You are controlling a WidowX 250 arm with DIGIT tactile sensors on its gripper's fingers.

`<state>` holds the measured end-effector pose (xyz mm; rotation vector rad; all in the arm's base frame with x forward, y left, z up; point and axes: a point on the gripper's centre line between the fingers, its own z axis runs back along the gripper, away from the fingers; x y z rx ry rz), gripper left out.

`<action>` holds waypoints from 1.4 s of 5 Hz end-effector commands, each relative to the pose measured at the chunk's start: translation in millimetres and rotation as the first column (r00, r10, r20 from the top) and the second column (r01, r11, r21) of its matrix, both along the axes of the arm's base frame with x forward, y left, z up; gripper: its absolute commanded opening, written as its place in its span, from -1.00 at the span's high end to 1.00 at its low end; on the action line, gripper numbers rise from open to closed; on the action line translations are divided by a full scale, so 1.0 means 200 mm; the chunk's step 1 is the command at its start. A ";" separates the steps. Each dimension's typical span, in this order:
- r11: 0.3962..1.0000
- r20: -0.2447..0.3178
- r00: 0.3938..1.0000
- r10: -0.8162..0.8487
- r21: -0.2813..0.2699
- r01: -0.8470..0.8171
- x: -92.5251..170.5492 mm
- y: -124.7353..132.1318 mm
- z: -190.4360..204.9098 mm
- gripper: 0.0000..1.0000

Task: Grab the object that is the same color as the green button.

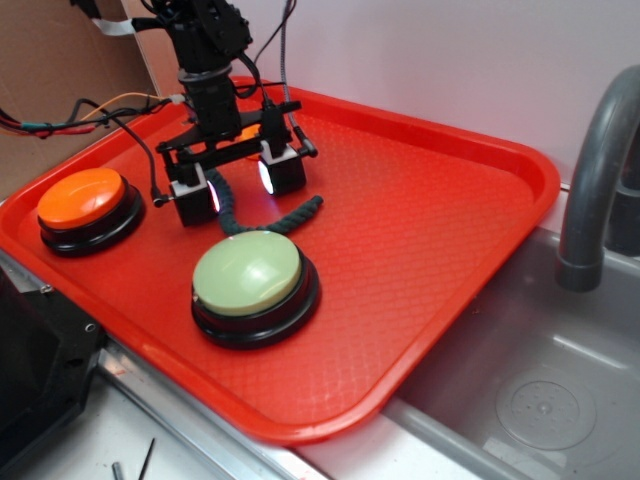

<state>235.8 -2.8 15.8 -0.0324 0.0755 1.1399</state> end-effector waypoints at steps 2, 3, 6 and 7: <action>1.000 0.033 0.999 -0.003 0.016 0.002 -0.09 -0.02 0.00 1.00; 0.998 0.066 0.997 -0.031 -0.045 0.034 -0.11 -0.03 0.09 1.00; 0.758 0.157 0.761 -0.629 -0.090 0.646 -0.12 -0.04 0.71 1.00; 0.576 0.208 0.565 -0.798 -0.008 0.817 -0.20 -0.10 0.85 1.00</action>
